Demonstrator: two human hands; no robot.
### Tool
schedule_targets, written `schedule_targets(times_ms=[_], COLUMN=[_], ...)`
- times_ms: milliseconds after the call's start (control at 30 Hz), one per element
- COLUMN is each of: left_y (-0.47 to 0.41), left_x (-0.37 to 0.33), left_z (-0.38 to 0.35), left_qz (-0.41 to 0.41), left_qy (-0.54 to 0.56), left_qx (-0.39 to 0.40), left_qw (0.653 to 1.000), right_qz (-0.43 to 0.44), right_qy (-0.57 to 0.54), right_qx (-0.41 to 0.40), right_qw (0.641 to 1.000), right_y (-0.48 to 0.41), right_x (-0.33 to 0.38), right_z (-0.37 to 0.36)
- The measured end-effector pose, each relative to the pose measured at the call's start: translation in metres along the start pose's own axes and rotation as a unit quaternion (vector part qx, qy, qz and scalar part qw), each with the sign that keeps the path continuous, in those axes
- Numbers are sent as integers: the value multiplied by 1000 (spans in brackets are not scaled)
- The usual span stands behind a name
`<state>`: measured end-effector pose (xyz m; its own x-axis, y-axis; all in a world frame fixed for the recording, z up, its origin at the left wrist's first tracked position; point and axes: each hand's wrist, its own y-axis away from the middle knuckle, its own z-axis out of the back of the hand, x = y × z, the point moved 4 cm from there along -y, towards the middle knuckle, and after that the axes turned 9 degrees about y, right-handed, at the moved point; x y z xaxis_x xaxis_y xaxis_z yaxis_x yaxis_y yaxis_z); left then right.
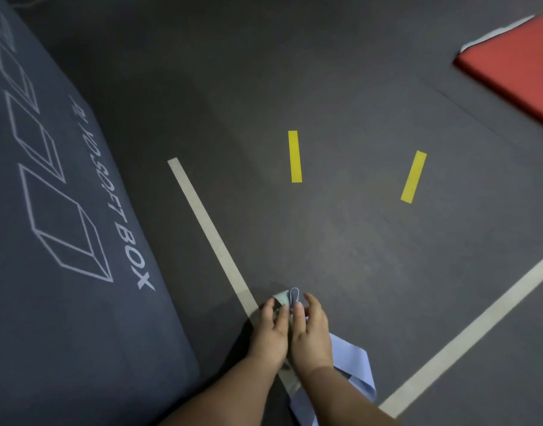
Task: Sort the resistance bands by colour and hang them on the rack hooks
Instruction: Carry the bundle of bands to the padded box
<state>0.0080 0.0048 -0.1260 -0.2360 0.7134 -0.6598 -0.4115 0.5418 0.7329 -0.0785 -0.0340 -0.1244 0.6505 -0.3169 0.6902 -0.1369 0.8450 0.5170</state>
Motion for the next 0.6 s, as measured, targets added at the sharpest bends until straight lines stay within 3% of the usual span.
schedule_targets(times_ms=[467, 600], left_y=[107, 162], left_x=[-119, -170], left_z=[8, 27], left_qz=[-72, -138], left_qy=[93, 127], left_qx=[8, 11], left_qw=[993, 982], right_qz=[78, 130], right_qy=[17, -16], right_qx=[-97, -135], right_qw=[992, 982], right_y=[51, 85], right_x=[111, 167], right_z=[89, 120])
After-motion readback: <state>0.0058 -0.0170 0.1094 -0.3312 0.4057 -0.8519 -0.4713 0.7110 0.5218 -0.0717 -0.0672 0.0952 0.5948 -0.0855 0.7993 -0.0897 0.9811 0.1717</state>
